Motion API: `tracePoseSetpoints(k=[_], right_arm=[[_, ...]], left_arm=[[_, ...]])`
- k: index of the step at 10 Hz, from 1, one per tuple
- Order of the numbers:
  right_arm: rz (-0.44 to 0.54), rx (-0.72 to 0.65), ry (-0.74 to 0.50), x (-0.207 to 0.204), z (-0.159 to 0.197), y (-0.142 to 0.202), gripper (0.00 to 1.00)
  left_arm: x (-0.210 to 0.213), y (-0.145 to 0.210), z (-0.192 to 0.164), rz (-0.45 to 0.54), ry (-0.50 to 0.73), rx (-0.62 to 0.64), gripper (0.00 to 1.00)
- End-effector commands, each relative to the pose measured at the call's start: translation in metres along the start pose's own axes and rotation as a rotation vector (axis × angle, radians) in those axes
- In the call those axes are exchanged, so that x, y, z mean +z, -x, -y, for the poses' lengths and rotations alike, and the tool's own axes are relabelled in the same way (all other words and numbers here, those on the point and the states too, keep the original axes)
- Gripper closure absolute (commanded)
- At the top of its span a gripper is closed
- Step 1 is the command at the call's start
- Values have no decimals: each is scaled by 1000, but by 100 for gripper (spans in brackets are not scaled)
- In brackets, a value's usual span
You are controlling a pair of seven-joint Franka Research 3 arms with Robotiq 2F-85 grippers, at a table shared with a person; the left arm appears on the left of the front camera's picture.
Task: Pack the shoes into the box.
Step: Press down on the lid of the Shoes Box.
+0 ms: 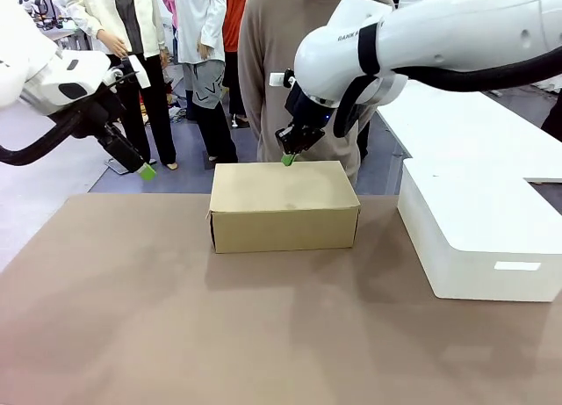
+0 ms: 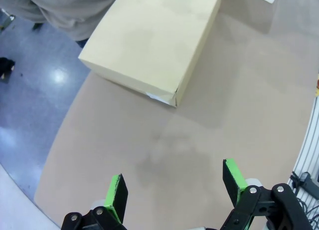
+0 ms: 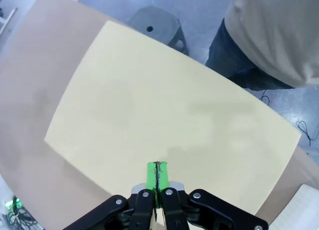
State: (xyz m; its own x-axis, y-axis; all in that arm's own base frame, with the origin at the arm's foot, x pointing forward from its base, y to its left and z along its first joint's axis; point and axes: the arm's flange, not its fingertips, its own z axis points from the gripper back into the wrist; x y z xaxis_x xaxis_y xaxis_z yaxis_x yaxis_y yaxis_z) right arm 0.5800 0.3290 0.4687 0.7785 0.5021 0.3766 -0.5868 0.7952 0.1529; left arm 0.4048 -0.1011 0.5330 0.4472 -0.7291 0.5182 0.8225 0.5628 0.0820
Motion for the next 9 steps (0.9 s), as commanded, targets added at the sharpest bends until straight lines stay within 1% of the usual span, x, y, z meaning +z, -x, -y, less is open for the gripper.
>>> tracePoseSetpoints(k=[1,3,5,6,8,9], right_arm=[[-7,-51,64,-19,0,-13,100],[-37,-65,82,-42,3,-13,100],[-42,-71,115,-59,6,-12,100],[-66,-71,126,-68,8,-9,100],[-84,-69,101,-67,7,-7,100],[-70,-54,105,-49,5,-8,100]], left_arm=[[3,1,-1,3,-6,-2,0],[3,1,-1,3,-6,-2,0],[3,1,-1,3,-6,-2,0],[3,1,-1,3,-6,-2,0],[3,1,-1,3,-6,-2,0],[3,1,-1,3,-6,-2,0]])
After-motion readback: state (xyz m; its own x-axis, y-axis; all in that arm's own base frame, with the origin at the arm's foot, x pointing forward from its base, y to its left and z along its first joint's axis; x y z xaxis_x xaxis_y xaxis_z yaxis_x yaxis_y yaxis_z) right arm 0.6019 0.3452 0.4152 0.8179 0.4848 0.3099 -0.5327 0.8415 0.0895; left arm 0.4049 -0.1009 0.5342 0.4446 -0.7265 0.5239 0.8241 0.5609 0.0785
